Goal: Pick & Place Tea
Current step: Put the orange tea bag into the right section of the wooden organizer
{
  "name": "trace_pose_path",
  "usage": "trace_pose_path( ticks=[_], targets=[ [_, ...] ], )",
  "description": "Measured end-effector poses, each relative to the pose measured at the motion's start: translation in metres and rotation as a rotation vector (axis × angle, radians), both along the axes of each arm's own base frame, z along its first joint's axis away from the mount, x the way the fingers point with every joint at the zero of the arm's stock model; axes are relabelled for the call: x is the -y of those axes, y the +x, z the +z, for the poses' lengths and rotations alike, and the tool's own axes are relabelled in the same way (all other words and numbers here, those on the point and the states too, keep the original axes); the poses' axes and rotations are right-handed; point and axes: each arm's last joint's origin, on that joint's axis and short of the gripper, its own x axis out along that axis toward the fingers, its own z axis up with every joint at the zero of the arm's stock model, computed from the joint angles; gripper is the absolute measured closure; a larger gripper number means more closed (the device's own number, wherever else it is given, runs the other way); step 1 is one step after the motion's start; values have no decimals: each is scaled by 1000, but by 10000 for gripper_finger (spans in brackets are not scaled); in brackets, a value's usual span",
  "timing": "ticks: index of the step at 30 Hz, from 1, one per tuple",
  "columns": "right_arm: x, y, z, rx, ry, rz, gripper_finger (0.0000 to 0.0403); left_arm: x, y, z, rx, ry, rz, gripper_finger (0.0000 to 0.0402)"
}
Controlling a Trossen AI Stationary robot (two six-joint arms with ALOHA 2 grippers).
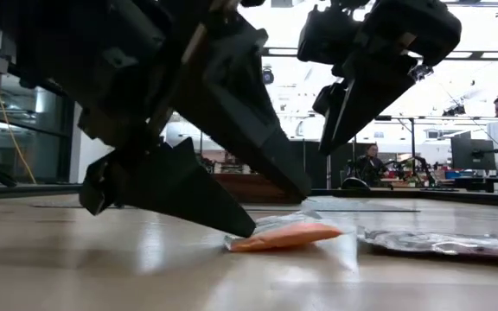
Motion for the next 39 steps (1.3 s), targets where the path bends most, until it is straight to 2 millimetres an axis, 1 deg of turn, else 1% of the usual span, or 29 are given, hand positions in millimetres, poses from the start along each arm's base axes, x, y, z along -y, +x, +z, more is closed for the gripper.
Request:
trace_pose_path(
  ticks=[5, 8, 9, 11, 18, 20, 24, 27, 29, 33, 39],
  targets=[
    [-6, -1, 0, -12, 48, -16, 203, 0, 3, -11, -14, -1, -1, 171],
    [-12, 0, 2, -4, 125, -35, 203, 0, 2, -15, -39, -3, -12, 171],
    [-14, 1, 3, 0, 159, -44, 203, -1, 2, -19, -55, 2, -16, 171],
    [-18, 2, 5, 7, 222, -75, 203, -4, 4, -27, -74, 14, -10, 171],
    [-24, 2, 5, -18, 344, -226, 203, -5, 4, -31, -93, 23, -20, 171],
    [-23, 1, -1, -13, 392, -273, 203, -5, 4, -31, -91, 29, -16, 171],
    [-17, -8, -23, -19, 510, -368, 203, -5, 4, -32, -92, 31, -15, 171],
    [-10, -16, -39, -4, 582, -415, 203, -5, 4, -32, -94, 33, -16, 171],
    [-7, -20, -46, 14, 633, -431, 203, -5, 4, -32, -94, 33, -17, 171],
    [-4, -28, -55, 19, 695, -457, 203, -5, 4, -32, -95, 33, -17, 171],
    [-11, -29, -54, 7, 723, -460, 203, -6, 4, -32, -95, 34, -17, 171]
  ],
)
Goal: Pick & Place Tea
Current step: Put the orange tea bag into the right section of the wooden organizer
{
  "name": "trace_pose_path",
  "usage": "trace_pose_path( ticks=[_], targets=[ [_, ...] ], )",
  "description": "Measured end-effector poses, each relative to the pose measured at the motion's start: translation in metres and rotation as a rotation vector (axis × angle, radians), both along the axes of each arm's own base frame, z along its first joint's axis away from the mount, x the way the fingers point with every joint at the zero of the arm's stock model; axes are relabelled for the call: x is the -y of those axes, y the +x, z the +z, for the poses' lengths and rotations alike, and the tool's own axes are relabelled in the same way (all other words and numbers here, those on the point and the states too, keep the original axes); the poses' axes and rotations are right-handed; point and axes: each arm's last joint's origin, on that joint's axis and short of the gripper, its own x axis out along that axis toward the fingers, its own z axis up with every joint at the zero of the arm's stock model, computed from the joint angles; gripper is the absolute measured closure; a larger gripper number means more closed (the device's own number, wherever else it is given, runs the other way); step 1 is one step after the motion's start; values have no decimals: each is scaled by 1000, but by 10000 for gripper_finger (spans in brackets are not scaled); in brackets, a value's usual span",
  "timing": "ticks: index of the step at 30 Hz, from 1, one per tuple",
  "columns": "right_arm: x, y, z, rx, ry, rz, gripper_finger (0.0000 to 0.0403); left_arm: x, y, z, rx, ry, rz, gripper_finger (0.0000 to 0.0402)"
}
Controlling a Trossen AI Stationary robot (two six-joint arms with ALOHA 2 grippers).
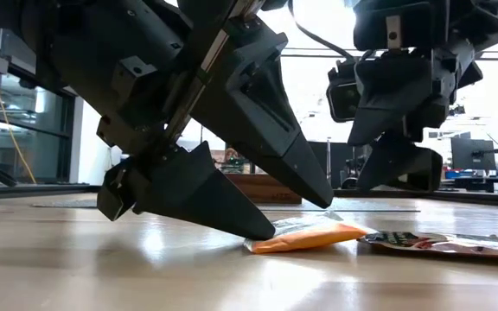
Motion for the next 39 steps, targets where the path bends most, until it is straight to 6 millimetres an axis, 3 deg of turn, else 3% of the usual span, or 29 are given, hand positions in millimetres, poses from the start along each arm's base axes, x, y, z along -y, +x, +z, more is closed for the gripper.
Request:
trace_pose_path(
  ticks=[8, 16, 25, 34, 39],
  targets=[
    [1, 2, -3, -18, 13, -46, 203, 0, 0, 0, -3, 14, -17, 171],
    [-2, 9, -28, -52, 62, -60, 203, 0, 0, 0, -2, 14, -17, 170],
    [-7, 13, -29, -57, 79, -43, 203, 0, 0, 0, 6, 20, -10, 170],
    [-23, 48, -38, -89, 91, 40, 203, -4, 3, 0, 10, 36, -14, 170],
    [-25, 52, -38, -107, 35, 54, 204, -5, 4, 0, 9, 29, -13, 170]
  ],
)
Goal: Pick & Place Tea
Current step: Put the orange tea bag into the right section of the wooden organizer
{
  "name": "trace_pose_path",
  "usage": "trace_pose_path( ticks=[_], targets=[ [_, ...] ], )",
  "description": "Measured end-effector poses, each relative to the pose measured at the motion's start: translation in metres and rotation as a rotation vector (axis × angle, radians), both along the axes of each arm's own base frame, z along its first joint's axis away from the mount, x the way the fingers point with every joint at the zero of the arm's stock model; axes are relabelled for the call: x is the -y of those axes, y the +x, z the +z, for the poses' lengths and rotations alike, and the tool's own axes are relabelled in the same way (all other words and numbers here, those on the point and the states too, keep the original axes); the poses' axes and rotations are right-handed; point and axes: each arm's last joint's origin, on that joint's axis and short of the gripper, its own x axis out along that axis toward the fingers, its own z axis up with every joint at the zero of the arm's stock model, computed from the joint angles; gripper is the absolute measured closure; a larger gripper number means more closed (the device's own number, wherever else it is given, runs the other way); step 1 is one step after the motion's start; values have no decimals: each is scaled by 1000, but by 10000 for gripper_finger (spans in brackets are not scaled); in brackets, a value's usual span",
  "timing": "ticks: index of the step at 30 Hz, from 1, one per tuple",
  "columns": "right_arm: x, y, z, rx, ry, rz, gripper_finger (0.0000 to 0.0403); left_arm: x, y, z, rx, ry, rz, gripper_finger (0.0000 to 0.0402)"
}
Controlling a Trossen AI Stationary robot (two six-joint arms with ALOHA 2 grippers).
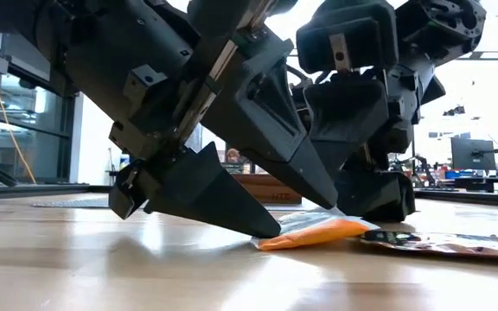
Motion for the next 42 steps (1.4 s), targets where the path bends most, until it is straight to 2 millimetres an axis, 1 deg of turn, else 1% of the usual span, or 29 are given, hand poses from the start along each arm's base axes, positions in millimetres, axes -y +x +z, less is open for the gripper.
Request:
trace_pose_path(
  ticks=[2, 5, 10, 13, 14, 15, 18, 21, 23, 28, 30, 34, 37, 39, 42],
  targets=[
    [3, 1, 0, 2, -6, 2, 211, 0, 0, 0, 0, -2, 1, 170],
    [9, 2, -1, -2, -16, 1, 236, 0, 0, 0, -1, -3, 0, 170],
    [21, 4, -1, 1, 3, 7, 311, 0, 0, 0, -4, 0, -10, 170],
    [24, 5, -1, 13, 6, 45, 369, 0, 0, 0, -2, 6, -25, 170],
    [24, 5, -1, 23, -2, 63, 385, 1, 0, 0, 1, 4, -28, 170],
    [24, 4, -1, 34, -14, 78, 393, 1, 1, 0, 2, 0, -34, 170],
    [24, 4, -1, 42, -26, 90, 394, 0, 1, 7, 3, -17, -49, 170],
    [24, 4, -2, 51, -46, 95, 399, 0, 0, 15, 4, 14, -85, 170],
    [24, 5, -2, 54, -56, 87, 400, -4, -1, 21, -9, 36, -89, 170],
    [25, 4, -3, 63, -85, 101, 401, -16, -12, 38, -89, 109, -63, 170],
    [25, 4, -3, 68, -99, 107, 402, -20, -20, 46, -125, 164, -36, 170],
    [25, 4, 0, 76, -108, 104, 402, -27, -29, 64, -138, 219, 12, 170],
    [27, 1, 8, 93, -146, 107, 402, -33, -36, 74, -163, 256, 31, 170],
    [31, -2, 13, 86, -185, 89, 402, -37, -42, 79, -181, 290, 73, 170],
    [39, -5, 33, 114, -260, 79, 402, -41, -54, 86, -187, 343, 145, 170]
  ],
)
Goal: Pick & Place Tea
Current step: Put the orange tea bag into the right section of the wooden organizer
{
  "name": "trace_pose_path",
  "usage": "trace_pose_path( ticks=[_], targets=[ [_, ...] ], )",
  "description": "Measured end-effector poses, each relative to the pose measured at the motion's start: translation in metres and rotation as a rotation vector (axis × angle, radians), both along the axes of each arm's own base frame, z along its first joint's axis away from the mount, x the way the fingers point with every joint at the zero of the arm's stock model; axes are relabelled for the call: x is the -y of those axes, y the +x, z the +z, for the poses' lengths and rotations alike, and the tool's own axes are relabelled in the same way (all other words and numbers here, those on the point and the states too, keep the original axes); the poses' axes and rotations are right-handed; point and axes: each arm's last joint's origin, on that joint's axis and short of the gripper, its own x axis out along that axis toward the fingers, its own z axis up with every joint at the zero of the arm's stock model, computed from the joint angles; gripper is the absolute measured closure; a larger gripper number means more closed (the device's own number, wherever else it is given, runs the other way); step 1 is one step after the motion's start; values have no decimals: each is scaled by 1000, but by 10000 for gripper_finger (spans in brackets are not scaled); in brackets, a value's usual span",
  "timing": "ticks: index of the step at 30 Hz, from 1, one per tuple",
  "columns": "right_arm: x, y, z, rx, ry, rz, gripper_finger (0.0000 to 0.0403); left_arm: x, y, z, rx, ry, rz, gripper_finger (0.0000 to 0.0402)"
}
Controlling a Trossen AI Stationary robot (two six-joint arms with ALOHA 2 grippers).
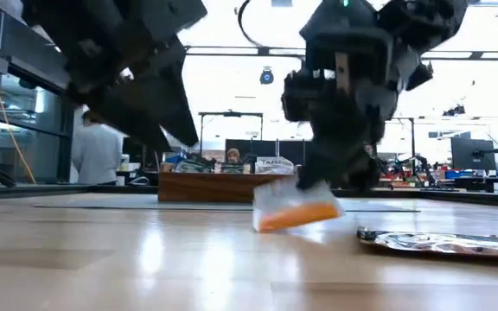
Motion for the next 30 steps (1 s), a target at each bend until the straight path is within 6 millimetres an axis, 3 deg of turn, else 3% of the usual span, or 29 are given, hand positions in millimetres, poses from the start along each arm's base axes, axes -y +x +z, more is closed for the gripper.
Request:
trace_pose_path(
  ticks=[8, 16, 23, 30],
  targets=[
    [29, -24, 53, 68, -302, -10, 403, -25, -39, 3, 78, -17, 60, 170],
    [73, -44, 102, 208, -532, -86, 403, -70, -82, -3, 271, -141, -76, 170],
    [105, -32, 136, 249, -773, -70, 403, -115, -97, -5, 481, -310, -339, 170],
    [128, -16, 137, 143, -904, -6, 402, -150, -98, -3, 548, -350, -520, 170]
  ],
)
